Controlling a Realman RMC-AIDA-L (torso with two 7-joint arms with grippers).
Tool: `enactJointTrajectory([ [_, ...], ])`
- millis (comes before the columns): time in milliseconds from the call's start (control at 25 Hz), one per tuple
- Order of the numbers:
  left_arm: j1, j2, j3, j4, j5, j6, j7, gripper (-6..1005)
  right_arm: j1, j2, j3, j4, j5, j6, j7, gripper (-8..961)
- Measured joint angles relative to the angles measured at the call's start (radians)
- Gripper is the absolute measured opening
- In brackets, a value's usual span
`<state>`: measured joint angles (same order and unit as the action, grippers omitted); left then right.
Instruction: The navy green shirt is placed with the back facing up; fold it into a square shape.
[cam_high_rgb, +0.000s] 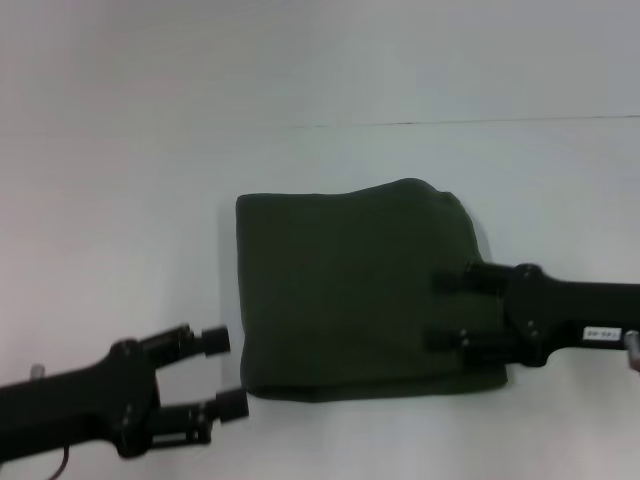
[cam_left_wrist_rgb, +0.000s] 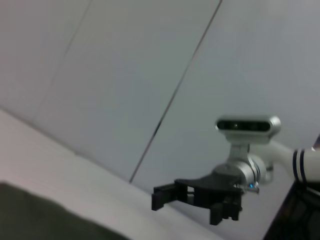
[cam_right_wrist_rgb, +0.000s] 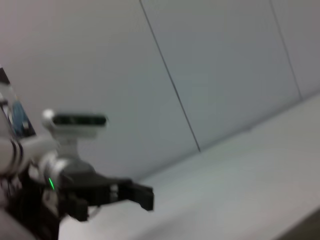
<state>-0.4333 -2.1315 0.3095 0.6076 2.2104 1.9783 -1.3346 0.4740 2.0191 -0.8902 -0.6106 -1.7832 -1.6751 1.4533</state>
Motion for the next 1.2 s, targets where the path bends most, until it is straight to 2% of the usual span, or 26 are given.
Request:
enactJointTrajectory([
  [160,0.015,-0.006,0.014,0.006,0.067,-0.017,-0.004,900,0.033,0.015,-0.002,0.000,-0.100,0.026,0.000,938],
  [280,0.021,-0.013,0.023,0.000,0.102,-0.030,-0.006,900,0.054,0.024,-0.002,0.000,-0.151,0.031,0.000,930],
  [520,0.031,-0.019,0.031,-0.004,0.120,-0.042,-0.014,901,0.078,0.028,-0.003,0.010,-0.185,0.022,0.008,921],
  [1200,0.032,-0.019,0.033,-0.003,0.121,-0.048,-0.016,901,0.075,0.029,-0.004,0.017,-0.188,0.005,0.013,915],
])
